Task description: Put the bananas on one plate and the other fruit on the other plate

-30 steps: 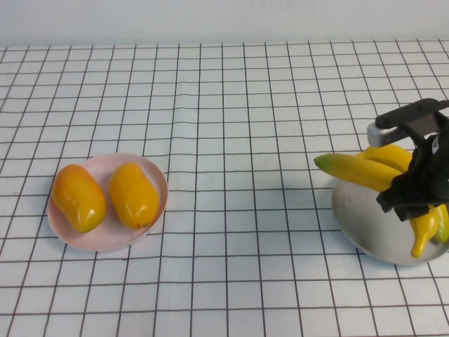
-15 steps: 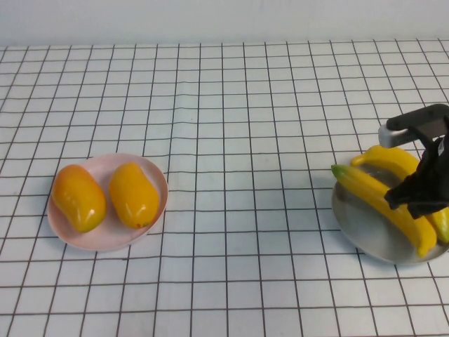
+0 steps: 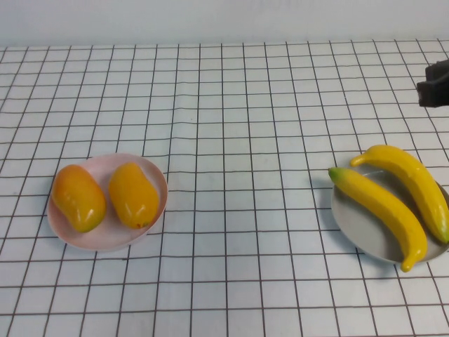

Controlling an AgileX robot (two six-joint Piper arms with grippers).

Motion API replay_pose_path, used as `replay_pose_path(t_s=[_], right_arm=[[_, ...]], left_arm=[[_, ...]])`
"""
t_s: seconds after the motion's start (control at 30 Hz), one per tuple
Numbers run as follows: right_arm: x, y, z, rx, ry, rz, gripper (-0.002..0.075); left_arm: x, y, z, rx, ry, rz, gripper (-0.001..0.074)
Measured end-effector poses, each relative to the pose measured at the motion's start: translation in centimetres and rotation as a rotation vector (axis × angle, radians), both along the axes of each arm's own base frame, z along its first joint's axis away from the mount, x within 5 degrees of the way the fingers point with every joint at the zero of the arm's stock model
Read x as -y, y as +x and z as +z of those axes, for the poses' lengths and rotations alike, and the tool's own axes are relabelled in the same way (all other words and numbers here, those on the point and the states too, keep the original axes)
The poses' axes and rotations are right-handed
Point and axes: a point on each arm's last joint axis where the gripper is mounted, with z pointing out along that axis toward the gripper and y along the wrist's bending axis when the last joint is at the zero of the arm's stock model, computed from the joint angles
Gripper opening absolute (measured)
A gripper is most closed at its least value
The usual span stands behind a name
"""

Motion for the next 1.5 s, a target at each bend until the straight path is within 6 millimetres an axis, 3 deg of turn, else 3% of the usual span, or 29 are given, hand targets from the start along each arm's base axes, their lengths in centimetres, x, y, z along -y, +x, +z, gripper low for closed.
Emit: replay_pose_path(t_s=[0.13, 0.57, 0.77, 1.03, 1.33, 1.5], right_arm=[[0.2, -2.7, 1.2, 0.102, 0.034, 0.032, -0.0014], [2.6, -10.9, -2.9, 0.219, 0.184, 0.039, -0.0015], [3.8, -14.6, -2.5, 0.283, 0.218, 0.05, -0.0015], [5.8, -18.7, -4.0, 0.192, 0.085, 0.042, -0.0015], [7.7, -22.0, -7.1, 0.292, 0.066, -0.015, -0.0015], [7.4, -21.1, -10.1, 0.441, 0.094, -0.005, -0.0015]], left_arm=[[0.0, 0.0, 0.0, 0.0, 0.0, 0.0, -0.0004], [0.0, 0.0, 0.0, 0.0, 0.0, 0.0, -0.0004], [0.0, 0.0, 0.0, 0.0, 0.0, 0.0, -0.0004], [0.0, 0.0, 0.0, 0.0, 0.0, 0.0, -0.0004], [0.0, 0.0, 0.0, 0.0, 0.0, 0.0, -0.0004], [0.0, 0.0, 0.0, 0.0, 0.0, 0.0, -0.0004]])
